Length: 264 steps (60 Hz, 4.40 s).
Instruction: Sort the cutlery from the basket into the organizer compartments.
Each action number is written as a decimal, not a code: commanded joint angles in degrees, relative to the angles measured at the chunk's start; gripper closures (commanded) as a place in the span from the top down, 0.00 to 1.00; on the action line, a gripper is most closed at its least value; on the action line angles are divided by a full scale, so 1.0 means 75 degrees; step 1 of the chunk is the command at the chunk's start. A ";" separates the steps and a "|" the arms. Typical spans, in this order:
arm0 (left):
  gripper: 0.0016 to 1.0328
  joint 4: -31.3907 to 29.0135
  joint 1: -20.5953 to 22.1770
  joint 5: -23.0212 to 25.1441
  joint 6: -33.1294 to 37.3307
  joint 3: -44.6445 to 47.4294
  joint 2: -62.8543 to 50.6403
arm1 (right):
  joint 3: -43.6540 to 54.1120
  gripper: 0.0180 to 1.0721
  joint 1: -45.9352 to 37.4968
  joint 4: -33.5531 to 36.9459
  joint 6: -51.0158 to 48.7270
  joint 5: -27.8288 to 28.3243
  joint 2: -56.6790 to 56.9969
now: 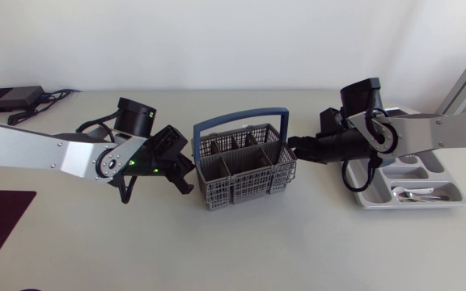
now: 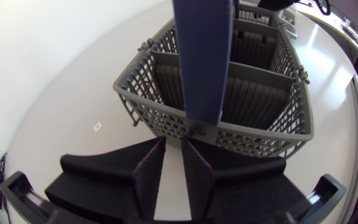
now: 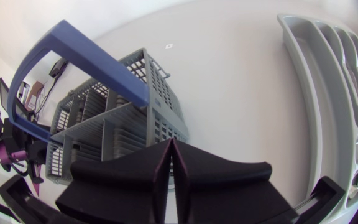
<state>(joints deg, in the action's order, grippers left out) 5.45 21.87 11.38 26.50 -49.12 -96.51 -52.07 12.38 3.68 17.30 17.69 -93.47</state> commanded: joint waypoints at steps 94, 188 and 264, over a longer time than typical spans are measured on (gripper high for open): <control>0.23 0.0046 -0.1041 0.0639 0.0111 -0.1021 -0.1089 | 0.0158 0.05 0.1162 0.0341 -0.0396 -0.0883 0.0521; 0.49 -0.1348 -0.2611 0.1073 0.0017 0.1511 0.5356 | 0.2056 0.20 -0.0444 0.0528 -0.2881 -0.3004 0.5408; 0.96 -0.1544 -0.3492 0.0056 -0.1453 0.4315 1.0092 | 0.6109 0.96 -0.1518 -0.0200 -0.2701 -0.2665 1.1483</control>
<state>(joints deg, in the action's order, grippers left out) -7.40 -4.95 12.78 18.48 -19.27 -22.94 -8.95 1.58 3.66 -5.06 -2.81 -9.45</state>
